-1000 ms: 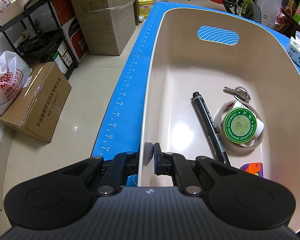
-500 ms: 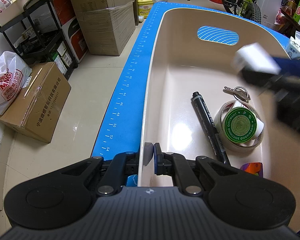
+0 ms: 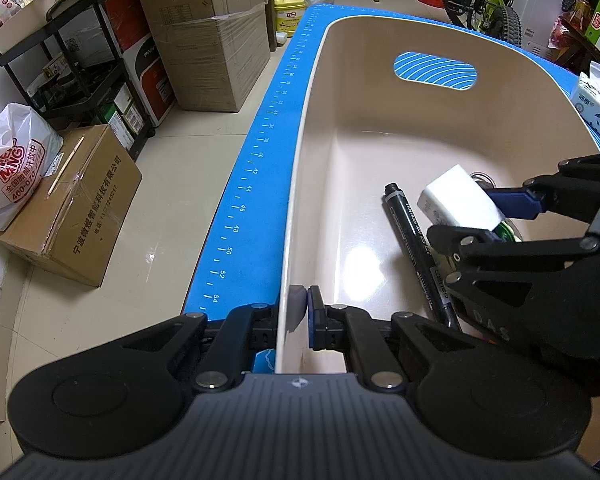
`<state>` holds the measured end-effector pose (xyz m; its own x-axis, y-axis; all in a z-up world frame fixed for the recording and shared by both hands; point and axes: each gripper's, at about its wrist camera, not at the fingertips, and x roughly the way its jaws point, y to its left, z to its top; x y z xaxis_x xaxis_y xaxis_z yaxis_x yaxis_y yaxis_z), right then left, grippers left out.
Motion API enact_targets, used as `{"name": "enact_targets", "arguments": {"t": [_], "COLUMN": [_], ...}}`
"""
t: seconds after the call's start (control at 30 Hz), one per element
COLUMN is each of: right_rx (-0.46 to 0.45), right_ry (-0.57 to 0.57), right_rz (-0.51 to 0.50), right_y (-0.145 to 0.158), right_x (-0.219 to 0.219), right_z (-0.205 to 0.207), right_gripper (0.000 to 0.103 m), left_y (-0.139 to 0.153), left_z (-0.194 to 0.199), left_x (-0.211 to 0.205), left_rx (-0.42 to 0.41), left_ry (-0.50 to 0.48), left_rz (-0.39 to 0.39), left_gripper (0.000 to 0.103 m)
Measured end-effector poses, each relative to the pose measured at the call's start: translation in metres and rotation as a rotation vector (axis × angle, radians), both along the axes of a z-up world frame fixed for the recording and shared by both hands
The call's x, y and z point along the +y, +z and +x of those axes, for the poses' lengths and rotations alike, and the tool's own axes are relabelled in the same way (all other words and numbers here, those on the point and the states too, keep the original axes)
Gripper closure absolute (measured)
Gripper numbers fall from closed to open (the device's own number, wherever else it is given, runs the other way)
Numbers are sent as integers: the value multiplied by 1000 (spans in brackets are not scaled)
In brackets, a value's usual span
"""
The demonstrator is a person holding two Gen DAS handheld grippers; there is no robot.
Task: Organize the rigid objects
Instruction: 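Carry the white charger into the basket and release it, then grasp the black TV remote with the right gripper and lift it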
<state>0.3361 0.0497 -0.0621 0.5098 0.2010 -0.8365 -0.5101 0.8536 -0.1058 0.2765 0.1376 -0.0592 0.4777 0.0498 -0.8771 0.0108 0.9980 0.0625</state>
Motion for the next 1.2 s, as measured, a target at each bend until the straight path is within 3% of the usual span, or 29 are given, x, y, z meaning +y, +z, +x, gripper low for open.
{"name": "enact_targets", "arguments": {"t": [0.13, 0.17, 0.27, 0.33, 0.4, 0.8, 1.0, 1.2], "right_rx": [21, 25, 20, 8, -15, -189, -231, -248], "right_ry": [-1, -5, -14, -25, -43, -288, -400, -484], "right_rz": [-21, -18, 7, 45, 82, 313, 284, 170], "right_y": [-3, -4, -4, 2, 9, 55, 49, 13], "right_x": [1, 1, -3, -8, -16, -106, -147, -172], "right_z": [3, 2, 0, -3, -7, -42, -65, -85], "right_gripper": [60, 52, 50, 50, 39, 31, 26, 24], "left_y": [0, 0, 0, 0, 0, 1, 1, 1], "left_z": [0, 0, 0, 0, 1, 1, 1, 1], "left_x": [0, 0, -1, -1, -1, -1, -1, -1], "left_rx": [0, 0, 0, 1, 1, 0, 1, 0], "left_ry": [0, 0, 0, 0, -1, -3, -3, -3], "left_rz": [0, 0, 2, 3, 4, 4, 4, 4], "left_gripper": [94, 94, 94, 94, 94, 94, 93, 93]}}
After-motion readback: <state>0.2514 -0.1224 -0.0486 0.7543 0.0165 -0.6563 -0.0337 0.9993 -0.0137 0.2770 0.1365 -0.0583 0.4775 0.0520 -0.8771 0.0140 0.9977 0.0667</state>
